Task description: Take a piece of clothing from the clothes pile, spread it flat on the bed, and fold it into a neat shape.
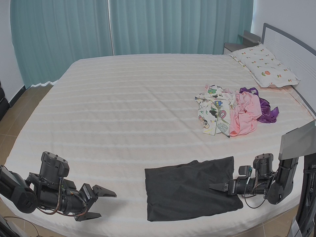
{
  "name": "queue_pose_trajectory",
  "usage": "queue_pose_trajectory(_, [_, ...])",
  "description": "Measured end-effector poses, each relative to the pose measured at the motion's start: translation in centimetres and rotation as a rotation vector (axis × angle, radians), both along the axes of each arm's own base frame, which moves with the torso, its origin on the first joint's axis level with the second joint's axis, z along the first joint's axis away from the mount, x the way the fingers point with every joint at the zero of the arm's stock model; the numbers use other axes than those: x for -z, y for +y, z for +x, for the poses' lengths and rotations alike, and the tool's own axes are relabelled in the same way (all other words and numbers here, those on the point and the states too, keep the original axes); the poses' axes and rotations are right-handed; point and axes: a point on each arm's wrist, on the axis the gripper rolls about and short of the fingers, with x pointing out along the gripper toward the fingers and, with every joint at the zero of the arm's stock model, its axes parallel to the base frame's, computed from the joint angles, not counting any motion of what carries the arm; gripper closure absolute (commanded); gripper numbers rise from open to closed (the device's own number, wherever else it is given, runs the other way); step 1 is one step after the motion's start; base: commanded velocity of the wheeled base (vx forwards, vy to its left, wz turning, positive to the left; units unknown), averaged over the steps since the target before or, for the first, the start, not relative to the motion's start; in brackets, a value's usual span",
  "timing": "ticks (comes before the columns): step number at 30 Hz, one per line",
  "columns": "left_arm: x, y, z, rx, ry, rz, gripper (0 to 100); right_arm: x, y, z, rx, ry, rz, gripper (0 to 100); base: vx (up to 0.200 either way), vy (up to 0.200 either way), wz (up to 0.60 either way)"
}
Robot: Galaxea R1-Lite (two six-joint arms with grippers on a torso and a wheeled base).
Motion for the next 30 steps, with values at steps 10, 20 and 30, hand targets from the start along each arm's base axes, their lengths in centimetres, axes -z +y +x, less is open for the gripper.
queue_pose_trajectory(10, [0.0,0.0,0.0,0.000,0.001,0.000,0,0.2,-0.1,-0.1,-0.015,0.009,0.026,100,0.000,0.000,0.00])
queue_pose_trajectory(20, [-0.2,-0.1,0.2,-0.004,-0.022,-0.012,0,-1.0,-1.1,-1.0,0.022,0.011,0.148,100,0.000,0.000,0.00])
queue_pose_trajectory(30, [-0.1,0.0,0.0,-0.002,-0.021,-0.009,0,-0.8,-2.5,-1.9,0.050,0.052,0.184,100,0.000,-0.180,0.00])
